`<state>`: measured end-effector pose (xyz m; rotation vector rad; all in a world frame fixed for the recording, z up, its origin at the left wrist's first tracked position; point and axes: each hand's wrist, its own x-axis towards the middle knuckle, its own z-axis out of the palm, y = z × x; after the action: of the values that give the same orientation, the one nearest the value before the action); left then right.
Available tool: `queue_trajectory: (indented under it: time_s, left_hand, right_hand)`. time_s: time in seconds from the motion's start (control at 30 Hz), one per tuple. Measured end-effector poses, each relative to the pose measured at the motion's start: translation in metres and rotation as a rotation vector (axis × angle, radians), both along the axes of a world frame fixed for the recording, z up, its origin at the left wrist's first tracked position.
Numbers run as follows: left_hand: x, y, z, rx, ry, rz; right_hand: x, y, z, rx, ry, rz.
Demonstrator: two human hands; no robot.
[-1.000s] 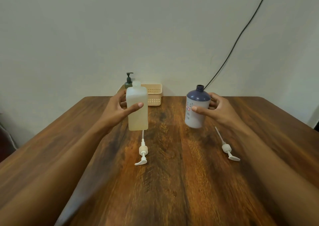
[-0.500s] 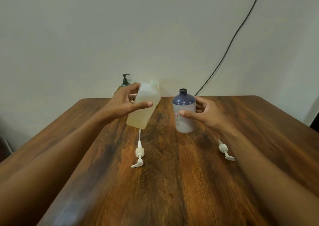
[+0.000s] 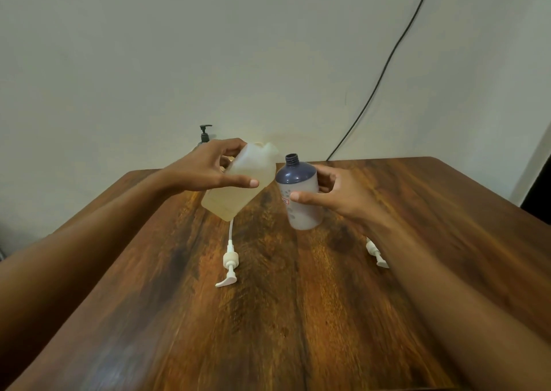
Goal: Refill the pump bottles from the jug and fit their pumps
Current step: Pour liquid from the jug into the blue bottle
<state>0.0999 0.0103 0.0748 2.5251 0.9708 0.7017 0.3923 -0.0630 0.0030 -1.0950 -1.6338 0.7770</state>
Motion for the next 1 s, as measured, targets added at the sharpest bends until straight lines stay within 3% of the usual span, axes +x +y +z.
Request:
queue_trajectory:
  time_s: [1.0]
  left_hand:
    - [0.016,-0.001,0.009,0.013,0.242,-0.032]
  right_hand:
    - [0.009,-0.001,-0.014,-0.058,-0.049,0.023]
